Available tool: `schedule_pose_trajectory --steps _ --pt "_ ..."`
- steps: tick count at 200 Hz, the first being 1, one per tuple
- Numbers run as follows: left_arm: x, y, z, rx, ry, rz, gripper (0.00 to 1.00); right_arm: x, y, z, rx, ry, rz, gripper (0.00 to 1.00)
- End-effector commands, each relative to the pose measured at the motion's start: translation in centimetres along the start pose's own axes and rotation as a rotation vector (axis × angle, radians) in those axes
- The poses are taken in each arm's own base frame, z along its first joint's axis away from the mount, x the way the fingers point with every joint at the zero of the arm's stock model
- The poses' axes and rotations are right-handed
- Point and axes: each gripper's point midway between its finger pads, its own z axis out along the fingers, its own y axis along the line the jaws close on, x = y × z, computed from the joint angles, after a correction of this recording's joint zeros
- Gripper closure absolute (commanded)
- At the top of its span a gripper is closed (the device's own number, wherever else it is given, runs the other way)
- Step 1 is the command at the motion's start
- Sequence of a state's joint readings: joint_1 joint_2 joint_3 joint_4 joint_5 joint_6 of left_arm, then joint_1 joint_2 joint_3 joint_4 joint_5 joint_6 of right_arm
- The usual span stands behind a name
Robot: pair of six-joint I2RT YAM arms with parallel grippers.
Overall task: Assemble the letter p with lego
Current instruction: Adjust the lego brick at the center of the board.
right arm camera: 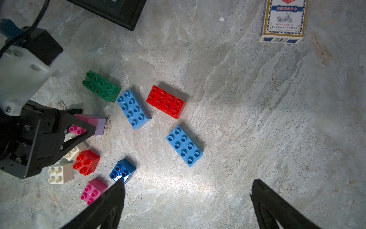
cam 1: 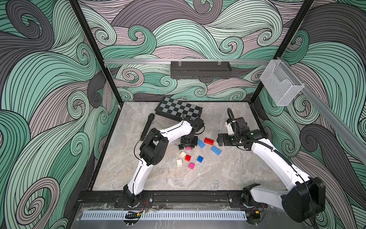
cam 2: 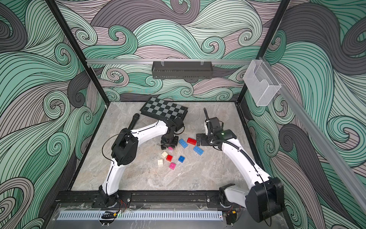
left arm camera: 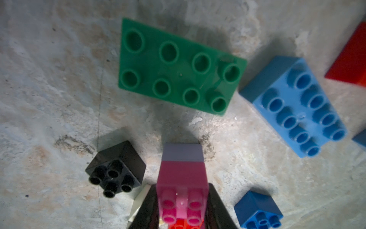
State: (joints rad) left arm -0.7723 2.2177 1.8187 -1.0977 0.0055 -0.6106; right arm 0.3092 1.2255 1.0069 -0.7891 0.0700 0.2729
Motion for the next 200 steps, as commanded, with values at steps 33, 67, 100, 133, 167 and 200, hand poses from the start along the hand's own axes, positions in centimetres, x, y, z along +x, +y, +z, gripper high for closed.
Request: schedule_pose_trajectory --steps 33,67,100,133,167,200 --pt "2.6 5.9 5.2 -0.297 0.133 0.055 0.82 -0.4 0.1 -0.6 0.003 -0.022 -0.002 0.01" --pt "3.1 5.9 5.5 -0.293 0.117 0.090 0.83 -0.5 0.0 -0.7 0.006 -0.023 -0.002 0.01" --pt "3.1 5.7 5.3 -0.275 0.102 0.098 0.76 -0.4 -0.2 -0.9 0.016 -0.025 -0.003 0.01" --pt "2.4 5.1 4.2 -0.248 0.067 0.104 0.60 -0.6 -0.3 -1.1 0.024 -0.030 -0.004 0.01" --pt "1.0 4.1 1.7 -0.209 0.003 0.119 0.51 -0.7 -0.3 -1.0 0.027 -0.027 -0.006 0.01" --pt "0.0 3.4 -1.1 -0.168 -0.067 0.135 0.47 -0.7 -0.2 -0.9 0.029 -0.020 -0.012 0.01"
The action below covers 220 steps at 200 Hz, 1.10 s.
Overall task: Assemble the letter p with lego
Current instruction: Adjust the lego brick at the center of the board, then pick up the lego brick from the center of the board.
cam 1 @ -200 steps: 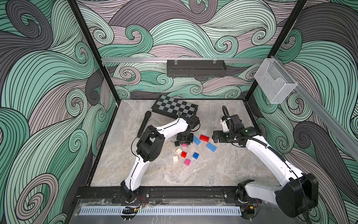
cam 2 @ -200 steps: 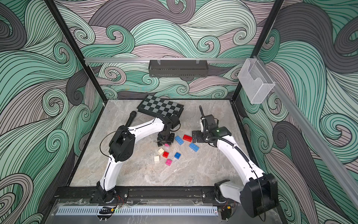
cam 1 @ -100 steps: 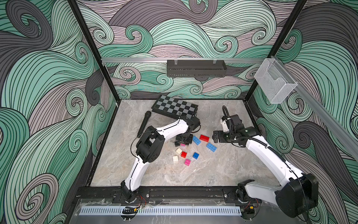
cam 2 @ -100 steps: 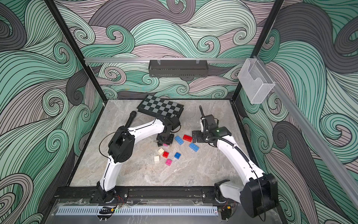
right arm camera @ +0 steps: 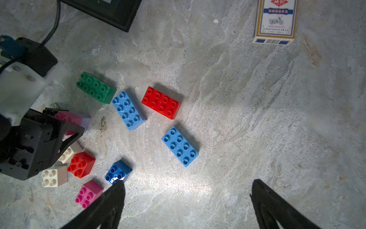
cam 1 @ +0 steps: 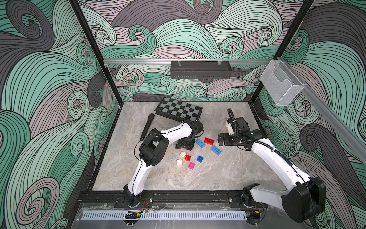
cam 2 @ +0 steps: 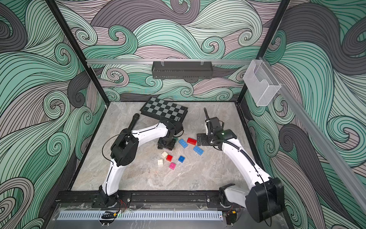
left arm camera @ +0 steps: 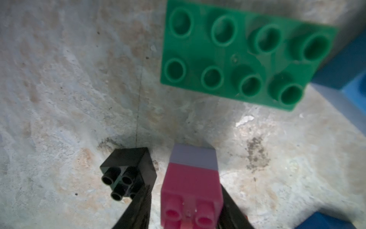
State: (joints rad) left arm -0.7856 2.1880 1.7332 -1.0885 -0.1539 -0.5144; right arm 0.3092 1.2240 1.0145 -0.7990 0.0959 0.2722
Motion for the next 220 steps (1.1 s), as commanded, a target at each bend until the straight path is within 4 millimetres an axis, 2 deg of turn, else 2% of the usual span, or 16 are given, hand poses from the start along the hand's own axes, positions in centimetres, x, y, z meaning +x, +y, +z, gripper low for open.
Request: schedule_pose_trajectory --steps 1,34,64,94,114,136,164,187,220 --pt "-0.5 0.8 -1.8 -0.006 -0.024 0.020 0.47 -0.6 0.2 -0.7 0.004 -0.013 -0.011 0.01" --pt "-0.7 0.5 -4.5 0.076 -0.095 0.008 0.45 -0.5 0.7 -0.7 0.008 0.008 -0.051 0.01" --pt "-1.0 1.1 -7.9 0.204 -0.202 -0.029 0.44 -0.2 2.7 -0.2 -0.007 0.053 -0.169 0.01" --pt "-1.1 2.8 -11.9 0.337 -0.334 -0.065 0.42 -0.5 5.3 1.0 -0.050 0.109 -0.270 0.01" --pt "-0.7 4.7 -13.2 0.396 -0.389 -0.100 0.41 -0.7 7.3 2.2 -0.071 0.168 -0.375 0.01" --pt "-0.2 6.6 -12.9 0.466 -0.403 -0.155 0.40 -0.9 9.6 3.9 -0.109 0.227 -0.489 0.05" --pt "0.2 8.2 -11.1 0.523 -0.424 -0.216 0.40 -1.1 12.6 5.9 -0.195 0.254 -0.618 0.07" --pt "-0.1 8.6 -10.9 0.630 -0.439 -0.280 0.43 -1.3 14.5 7.6 -0.209 0.272 -0.710 0.10" --pt "-0.3 9.3 -10.5 0.639 -0.473 -0.315 0.43 -2.2 16.2 10.4 -0.187 0.280 -0.779 0.14"
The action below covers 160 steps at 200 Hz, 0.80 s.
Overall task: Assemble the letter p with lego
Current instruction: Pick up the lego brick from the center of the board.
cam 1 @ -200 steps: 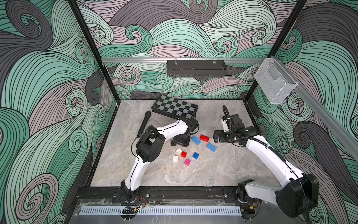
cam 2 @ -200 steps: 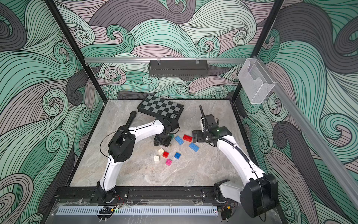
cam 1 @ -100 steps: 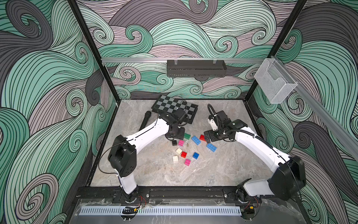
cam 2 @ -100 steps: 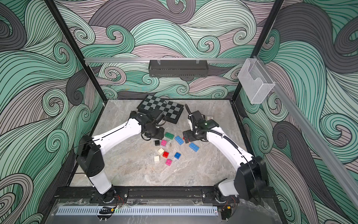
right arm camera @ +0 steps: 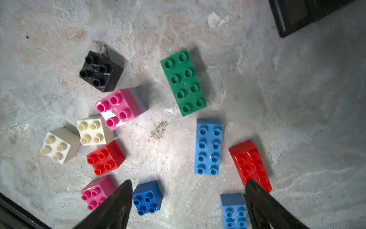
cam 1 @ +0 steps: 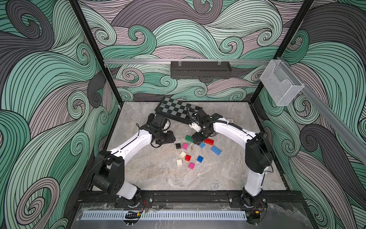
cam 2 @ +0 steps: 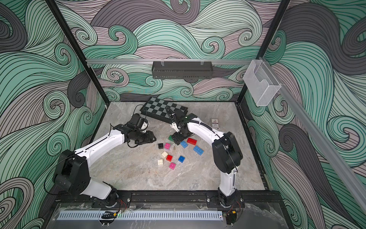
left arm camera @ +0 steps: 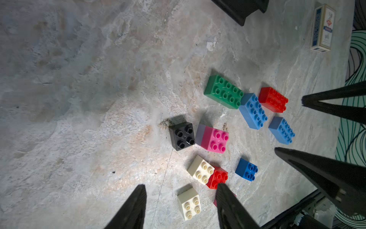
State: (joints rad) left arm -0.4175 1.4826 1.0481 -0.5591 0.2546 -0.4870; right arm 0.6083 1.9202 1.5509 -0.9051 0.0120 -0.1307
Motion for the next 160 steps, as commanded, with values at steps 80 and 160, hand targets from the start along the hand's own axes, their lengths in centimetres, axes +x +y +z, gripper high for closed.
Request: schedule_pose_trajectory --steps 80,160 --pt "-2.1 -1.9 -1.5 0.115 -0.107 0.002 0.44 -4.8 0.6 5.2 0.033 0.030 -0.165 0.20" --pt "-2.3 -1.7 -1.5 0.107 -0.111 0.005 0.44 -5.6 0.2 7.8 0.037 0.055 -0.167 0.39"
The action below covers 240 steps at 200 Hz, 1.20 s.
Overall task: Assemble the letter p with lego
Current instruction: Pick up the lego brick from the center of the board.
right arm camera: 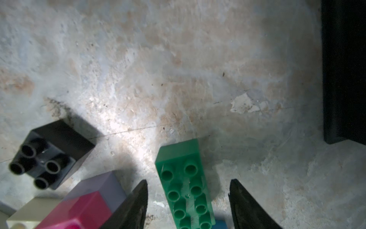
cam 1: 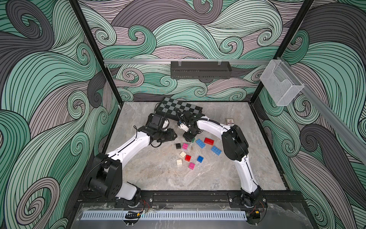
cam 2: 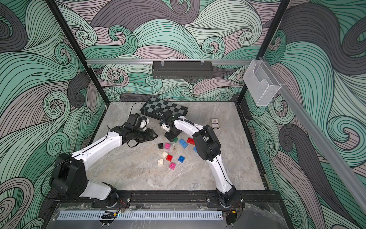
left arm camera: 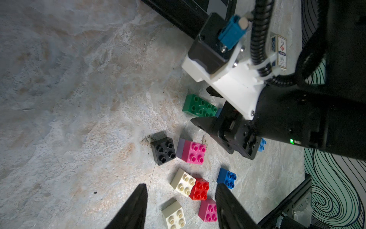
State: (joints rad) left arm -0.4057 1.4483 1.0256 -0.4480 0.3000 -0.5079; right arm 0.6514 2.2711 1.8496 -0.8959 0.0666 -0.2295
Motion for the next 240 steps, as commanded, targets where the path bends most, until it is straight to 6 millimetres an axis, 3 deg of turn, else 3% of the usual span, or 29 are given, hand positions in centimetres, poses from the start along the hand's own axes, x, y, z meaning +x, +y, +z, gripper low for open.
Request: schedule_pose_trajectory --steps 1,102,147,167,194,219,240 --pt "-0.5 -0.2 -0.6 0.016 -0.023 0.003 0.44 -0.4 0.2 0.3 0.000 0.002 -0.026 0.39" --pt "-0.6 -0.1 -0.5 0.017 -0.023 -0.004 0.44 -0.6 0.5 1.0 -0.016 0.001 -0.020 0.56" --pt "-0.6 0.1 -0.4 0.017 -0.021 -0.008 0.45 -0.6 0.6 1.0 -0.021 0.002 -0.023 0.84" --pt "-0.5 0.3 -0.3 0.017 -0.030 -0.006 0.46 -0.8 0.5 -0.4 -0.010 -0.022 -0.029 0.91" --pt "-0.5 0.5 -0.9 0.021 -0.077 0.004 0.46 -0.7 0.8 -4.2 0.022 -0.079 -0.075 0.92" --pt "-0.3 1.0 -0.8 0.016 -0.104 0.001 0.46 0.4 1.7 -7.2 0.020 -0.104 -0.133 0.92" --pt "-0.3 1.3 -1.0 0.012 -0.131 0.004 0.46 1.8 3.2 -8.0 0.011 -0.088 -0.220 0.92"
